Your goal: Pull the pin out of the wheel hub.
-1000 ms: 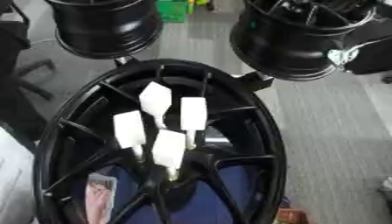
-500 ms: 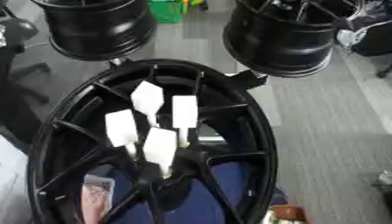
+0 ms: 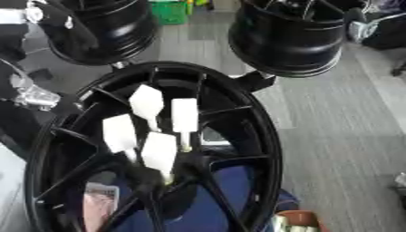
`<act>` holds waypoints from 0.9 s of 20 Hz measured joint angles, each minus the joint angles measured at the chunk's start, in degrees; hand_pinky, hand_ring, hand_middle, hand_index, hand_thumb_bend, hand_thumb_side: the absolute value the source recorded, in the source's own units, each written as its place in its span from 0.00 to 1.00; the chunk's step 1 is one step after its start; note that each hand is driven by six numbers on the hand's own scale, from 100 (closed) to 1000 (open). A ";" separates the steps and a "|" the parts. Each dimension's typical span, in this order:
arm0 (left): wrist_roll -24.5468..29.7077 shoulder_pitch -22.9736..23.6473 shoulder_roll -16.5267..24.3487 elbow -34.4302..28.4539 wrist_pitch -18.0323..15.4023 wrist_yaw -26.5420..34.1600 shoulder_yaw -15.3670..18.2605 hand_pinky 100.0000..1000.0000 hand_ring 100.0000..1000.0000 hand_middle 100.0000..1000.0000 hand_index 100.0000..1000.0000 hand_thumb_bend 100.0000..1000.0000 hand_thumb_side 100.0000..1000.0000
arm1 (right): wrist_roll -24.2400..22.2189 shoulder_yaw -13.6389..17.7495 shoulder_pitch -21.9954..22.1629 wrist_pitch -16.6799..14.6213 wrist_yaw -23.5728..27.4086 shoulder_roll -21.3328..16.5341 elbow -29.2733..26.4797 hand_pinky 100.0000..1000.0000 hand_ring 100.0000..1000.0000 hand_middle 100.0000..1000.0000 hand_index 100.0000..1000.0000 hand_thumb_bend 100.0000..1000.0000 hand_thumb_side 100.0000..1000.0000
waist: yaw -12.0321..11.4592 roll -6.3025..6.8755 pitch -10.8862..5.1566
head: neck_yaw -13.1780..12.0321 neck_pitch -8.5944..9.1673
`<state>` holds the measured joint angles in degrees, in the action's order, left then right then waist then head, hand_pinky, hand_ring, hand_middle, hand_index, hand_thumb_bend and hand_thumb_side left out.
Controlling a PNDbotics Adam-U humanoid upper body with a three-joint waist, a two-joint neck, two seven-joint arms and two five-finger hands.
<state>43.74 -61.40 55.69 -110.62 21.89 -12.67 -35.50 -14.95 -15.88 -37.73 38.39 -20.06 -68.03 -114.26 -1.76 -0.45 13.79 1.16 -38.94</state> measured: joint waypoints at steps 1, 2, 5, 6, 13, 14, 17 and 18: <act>0.54 -0.48 -0.58 0.19 0.54 0.00 -0.71 0.75 0.76 0.71 0.82 0.60 0.56 | -0.04 0.00 0.00 -0.04 -0.07 0.00 0.00 0.87 0.81 0.76 0.83 0.10 0.06 | -0.01 -0.01 -0.02 | 0.00 0.00; 1.03 -0.91 -1.17 0.38 1.09 -0.01 -1.41 0.75 0.76 0.71 0.82 0.60 0.56 | -0.09 -0.01 0.00 -0.09 -0.14 0.00 0.00 0.87 0.81 0.76 0.83 0.10 0.06 | -0.01 -0.01 -0.03 | -0.01 0.00; 1.86 -1.95 -2.95 1.53 2.93 -0.36 -3.46 0.75 0.76 0.71 0.82 0.60 0.56 | -0.23 -0.02 0.05 -0.20 -0.45 0.00 0.00 0.87 0.81 0.76 0.83 0.09 0.06 | -0.10 -0.06 -0.06 | -0.20 0.00; 1.71 -2.27 -3.50 2.01 3.27 -0.70 -4.10 0.75 0.76 0.71 0.82 0.61 0.56 | -0.28 -0.03 0.09 -0.24 -0.58 0.00 0.00 0.87 0.81 0.76 0.83 0.09 0.05 | -0.16 -0.11 -0.08 | -0.28 0.00; 0.99 -2.81 -7.18 6.36 3.99 -3.58 -8.09 0.73 0.75 0.67 0.79 0.62 0.53 | -0.49 -0.20 0.20 -0.45 -0.93 0.12 0.00 0.87 0.81 0.76 0.83 0.08 0.05 | -0.25 -0.47 -0.15 | -0.68 -0.25; 0.94 -2.74 -7.64 7.12 4.04 -3.86 -8.52 0.73 0.74 0.67 0.79 0.62 0.54 | -0.53 -0.29 0.11 -0.49 -0.94 0.17 0.00 0.87 0.81 0.76 0.83 0.07 0.05 | -0.16 -0.55 -0.14 | -0.76 -0.27; 0.61 -2.30 -8.56 9.07 4.37 -4.46 -9.39 0.73 0.75 0.67 0.79 0.63 0.55 | -0.62 -0.38 -0.05 -0.60 -0.96 0.20 0.00 0.87 0.81 0.76 0.83 0.06 0.04 | 0.00 -0.74 -0.09 | -0.95 -0.30; 0.47 -2.06 -8.67 9.51 4.51 -4.60 -9.52 0.73 0.75 0.67 0.79 0.63 0.55 | -0.61 -0.38 -0.05 -0.60 -0.97 0.20 0.00 0.87 0.80 0.76 0.83 0.06 0.04 | 0.00 -0.73 -0.02 | -0.98 -0.31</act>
<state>44.21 -63.46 47.02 -101.11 26.40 -17.27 -45.02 -15.56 -16.26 -37.78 37.79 -21.03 -67.82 -114.26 -1.76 -1.18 13.77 0.18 -39.25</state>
